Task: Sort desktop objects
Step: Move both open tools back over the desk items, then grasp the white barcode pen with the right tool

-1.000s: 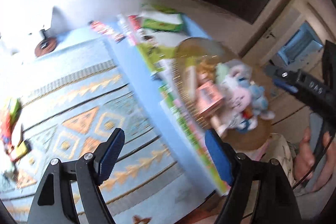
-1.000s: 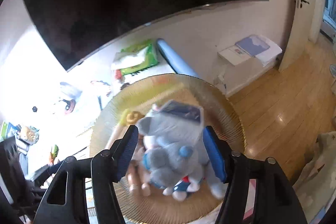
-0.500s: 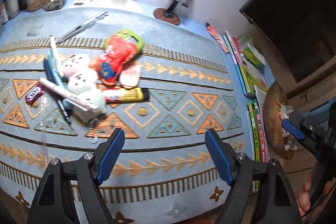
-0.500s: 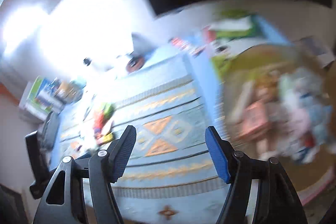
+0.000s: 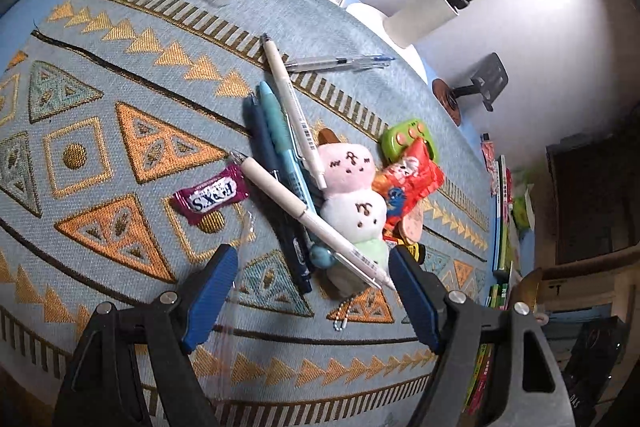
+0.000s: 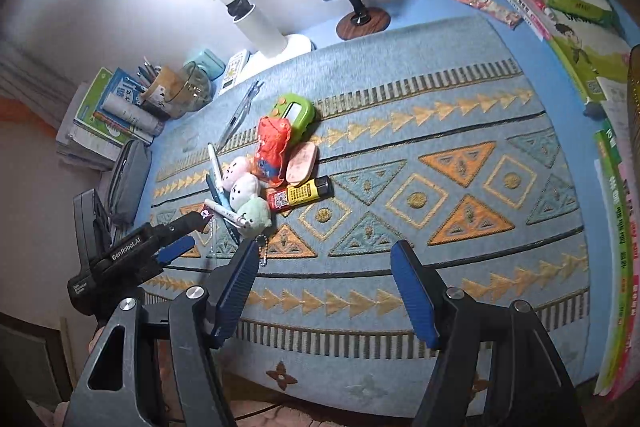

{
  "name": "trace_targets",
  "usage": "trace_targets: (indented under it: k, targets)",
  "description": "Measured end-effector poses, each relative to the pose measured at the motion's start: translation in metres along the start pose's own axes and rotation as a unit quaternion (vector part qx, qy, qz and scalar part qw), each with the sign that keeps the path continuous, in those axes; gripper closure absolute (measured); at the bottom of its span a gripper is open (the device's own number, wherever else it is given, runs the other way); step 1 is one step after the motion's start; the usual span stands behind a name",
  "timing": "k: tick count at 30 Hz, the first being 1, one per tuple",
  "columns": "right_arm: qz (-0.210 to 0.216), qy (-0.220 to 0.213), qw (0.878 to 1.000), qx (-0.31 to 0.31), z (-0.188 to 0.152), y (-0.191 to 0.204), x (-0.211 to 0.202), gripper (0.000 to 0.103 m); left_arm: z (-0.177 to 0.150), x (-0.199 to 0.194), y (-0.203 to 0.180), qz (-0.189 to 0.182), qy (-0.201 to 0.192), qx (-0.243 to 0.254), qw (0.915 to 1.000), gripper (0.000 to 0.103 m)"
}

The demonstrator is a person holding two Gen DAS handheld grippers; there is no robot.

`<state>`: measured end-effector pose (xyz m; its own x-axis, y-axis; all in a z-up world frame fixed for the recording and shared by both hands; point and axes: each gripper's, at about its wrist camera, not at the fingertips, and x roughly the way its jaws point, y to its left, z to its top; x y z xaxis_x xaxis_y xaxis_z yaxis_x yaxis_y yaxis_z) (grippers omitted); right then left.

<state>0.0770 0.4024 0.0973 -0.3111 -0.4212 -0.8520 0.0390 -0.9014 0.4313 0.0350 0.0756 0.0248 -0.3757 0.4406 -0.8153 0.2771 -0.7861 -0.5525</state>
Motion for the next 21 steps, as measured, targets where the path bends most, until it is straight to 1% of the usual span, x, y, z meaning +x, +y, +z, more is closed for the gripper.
trace_targets:
  k: [1,3,5,6,7,8,9,11,14,15,16,17,18,19,21]
  targets:
    - [-0.003,0.008,1.000,0.010,0.000,0.001,0.006,0.035,0.005,0.004,0.000,0.005,-0.001,0.000,1.0000,0.028]
    - [0.003,0.023,0.999,0.029,-0.001,0.001,0.016,0.035,0.013,0.010,-0.003,0.029,-0.007,0.013,0.9995,0.028]
    - [-0.003,0.026,0.999,0.040,-0.001,0.001,0.019,0.035,0.016,0.015,-0.008,0.074,-0.018,0.044,0.9961,0.028]
    - [-0.010,0.026,0.999,0.041,-0.001,0.002,0.020,0.035,0.014,0.019,-0.011,0.093,-0.019,0.062,0.9936,0.028]
    - [-0.016,0.026,0.999,0.040,-0.001,0.003,0.020,0.035,0.012,0.022,-0.010,0.107,-0.012,0.075,0.9913,0.028]
    - [-0.022,0.026,0.999,0.041,0.000,0.003,0.020,0.035,0.010,0.024,-0.008,0.116,-0.006,0.081,0.9898,0.028]
    - [-0.028,0.029,0.998,0.043,0.000,0.003,0.022,0.034,0.007,0.023,-0.003,0.111,-0.005,0.078,0.9907,0.027]
    - [-0.038,0.039,0.998,0.041,0.000,0.004,0.027,0.033,0.003,0.019,0.006,0.114,0.003,0.078,0.9904,0.031]
    - [-0.046,0.047,0.998,0.023,-0.003,0.012,0.034,0.033,-0.002,0.005,0.020,0.176,-0.007,0.098,0.9795,0.032]
    - [-0.046,0.050,0.998,0.016,-0.003,0.016,0.037,0.033,-0.002,0.000,0.028,0.190,-0.011,0.096,0.9771,0.032]
    - [-0.043,0.053,0.998,0.010,-0.004,0.020,0.041,0.033,-0.001,-0.005,0.037,0.194,-0.009,0.087,0.9770,0.034]
    - [-0.042,0.056,0.998,0.007,-0.003,0.024,0.045,0.033,0.000,-0.009,0.045,0.182,-0.006,0.073,0.9805,0.034]
    - [-0.041,0.059,0.997,0.005,-0.003,0.027,0.048,0.033,0.002,-0.012,0.049,0.161,-0.003,0.063,0.9850,0.034]
    - [-0.040,0.061,0.997,0.003,-0.002,0.030,0.052,0.033,0.004,-0.015,0.051,0.144,-0.001,0.059,0.9878,0.034]
    - [-0.048,0.057,0.997,-0.016,0.000,0.040,0.057,0.033,0.007,-0.018,0.048,0.129,-0.007,0.063,0.9896,0.034]
